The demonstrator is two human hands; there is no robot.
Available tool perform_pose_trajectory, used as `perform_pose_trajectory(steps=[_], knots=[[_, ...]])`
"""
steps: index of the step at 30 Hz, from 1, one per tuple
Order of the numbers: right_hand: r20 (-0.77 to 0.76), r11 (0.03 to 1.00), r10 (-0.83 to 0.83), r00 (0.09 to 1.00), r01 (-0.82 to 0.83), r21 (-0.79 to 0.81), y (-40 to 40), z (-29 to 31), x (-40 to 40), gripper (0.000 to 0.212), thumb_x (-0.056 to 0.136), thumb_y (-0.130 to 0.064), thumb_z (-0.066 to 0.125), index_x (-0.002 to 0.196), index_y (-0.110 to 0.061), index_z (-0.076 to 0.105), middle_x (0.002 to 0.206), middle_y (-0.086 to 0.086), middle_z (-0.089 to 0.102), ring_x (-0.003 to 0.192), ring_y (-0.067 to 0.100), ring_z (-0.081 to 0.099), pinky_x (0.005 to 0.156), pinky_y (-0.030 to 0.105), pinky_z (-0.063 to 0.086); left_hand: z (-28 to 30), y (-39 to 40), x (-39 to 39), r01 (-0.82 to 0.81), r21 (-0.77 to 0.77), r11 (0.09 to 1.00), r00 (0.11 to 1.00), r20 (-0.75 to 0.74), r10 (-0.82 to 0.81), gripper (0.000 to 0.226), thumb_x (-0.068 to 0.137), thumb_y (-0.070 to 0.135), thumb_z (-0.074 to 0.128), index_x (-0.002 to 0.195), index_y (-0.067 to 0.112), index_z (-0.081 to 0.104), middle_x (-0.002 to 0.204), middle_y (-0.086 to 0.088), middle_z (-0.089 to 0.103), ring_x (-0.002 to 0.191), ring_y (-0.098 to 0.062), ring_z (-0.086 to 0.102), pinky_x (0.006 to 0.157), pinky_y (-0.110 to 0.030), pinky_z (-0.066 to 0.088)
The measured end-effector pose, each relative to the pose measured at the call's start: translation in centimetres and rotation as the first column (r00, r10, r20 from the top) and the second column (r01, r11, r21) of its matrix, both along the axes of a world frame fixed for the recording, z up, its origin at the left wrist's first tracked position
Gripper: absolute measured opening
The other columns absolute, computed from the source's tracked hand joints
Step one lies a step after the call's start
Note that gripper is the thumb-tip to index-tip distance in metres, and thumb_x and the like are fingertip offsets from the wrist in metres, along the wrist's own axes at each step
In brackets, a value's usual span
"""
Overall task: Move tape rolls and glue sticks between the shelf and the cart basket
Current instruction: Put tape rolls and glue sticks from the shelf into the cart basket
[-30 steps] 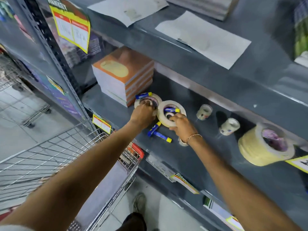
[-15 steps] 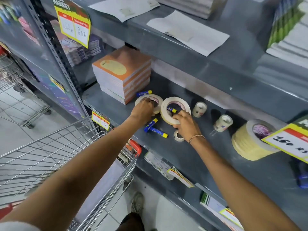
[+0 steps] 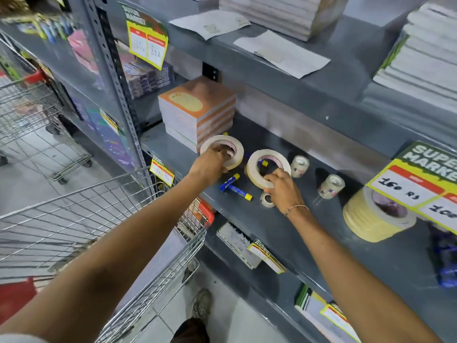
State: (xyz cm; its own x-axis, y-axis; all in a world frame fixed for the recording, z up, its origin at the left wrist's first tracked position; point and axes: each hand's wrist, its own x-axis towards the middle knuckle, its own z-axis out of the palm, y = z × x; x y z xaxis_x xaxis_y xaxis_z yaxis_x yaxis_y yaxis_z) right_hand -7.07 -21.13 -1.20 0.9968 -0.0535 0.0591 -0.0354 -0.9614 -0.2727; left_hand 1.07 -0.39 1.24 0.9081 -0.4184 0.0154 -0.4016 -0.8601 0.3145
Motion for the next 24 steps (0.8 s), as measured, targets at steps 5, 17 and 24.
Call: perform_pose_trajectory(steps=[5, 17, 24], knots=[[0.145, 0.992, 0.108, 0.983, -0.117, 0.051, 4.3, 0.6, -0.7, 0.038, 0.071, 0.009, 0.069, 0.107, -0.003, 0.068, 0.109, 0.015, 0.059, 0.101, 0.033, 0.059, 0.084, 0.043, 0.055, -0.3, 4.7, -3.8, -0.067, -0.056, 0.996, 0.997, 0.045, 0.069, 0.038, 0.082, 0.011, 0.063, 0.119, 0.008, 0.054, 0.127, -0.013, 0.049, 0.110, -0.035, 0.055, 0.088, -0.044, 0.051], [-0.033, 0.789, 0.614, 0.789, -0.613, 0.027, 23.1, -7.0, -1.6, 0.033, 0.071, 0.006, 0.067, 0.102, -0.006, 0.067, 0.107, 0.014, 0.060, 0.093, 0.033, 0.060, 0.072, 0.042, 0.055, -13.8, 23.7, -15.8, -0.500, 0.026, 0.866, 0.853, -0.155, 0.498, 0.028, 0.080, 0.018, 0.069, 0.106, 0.010, 0.063, 0.114, -0.010, 0.060, 0.117, -0.030, 0.054, 0.076, -0.042, 0.052], [-0.503, 0.666, 0.643, 0.578, -0.746, -0.007, 31.1, -17.9, 4.8, 0.038, 0.085, 0.000, 0.054, 0.122, -0.006, 0.056, 0.130, 0.015, 0.051, 0.119, 0.027, 0.053, 0.090, 0.037, 0.046, -24.8, 27.2, -14.1, -0.485, 0.111, 0.867, 0.723, -0.508, 0.469, 0.028, 0.080, 0.023, 0.067, 0.102, 0.006, 0.065, 0.116, -0.014, 0.060, 0.108, -0.032, 0.059, 0.085, -0.039, 0.051]])
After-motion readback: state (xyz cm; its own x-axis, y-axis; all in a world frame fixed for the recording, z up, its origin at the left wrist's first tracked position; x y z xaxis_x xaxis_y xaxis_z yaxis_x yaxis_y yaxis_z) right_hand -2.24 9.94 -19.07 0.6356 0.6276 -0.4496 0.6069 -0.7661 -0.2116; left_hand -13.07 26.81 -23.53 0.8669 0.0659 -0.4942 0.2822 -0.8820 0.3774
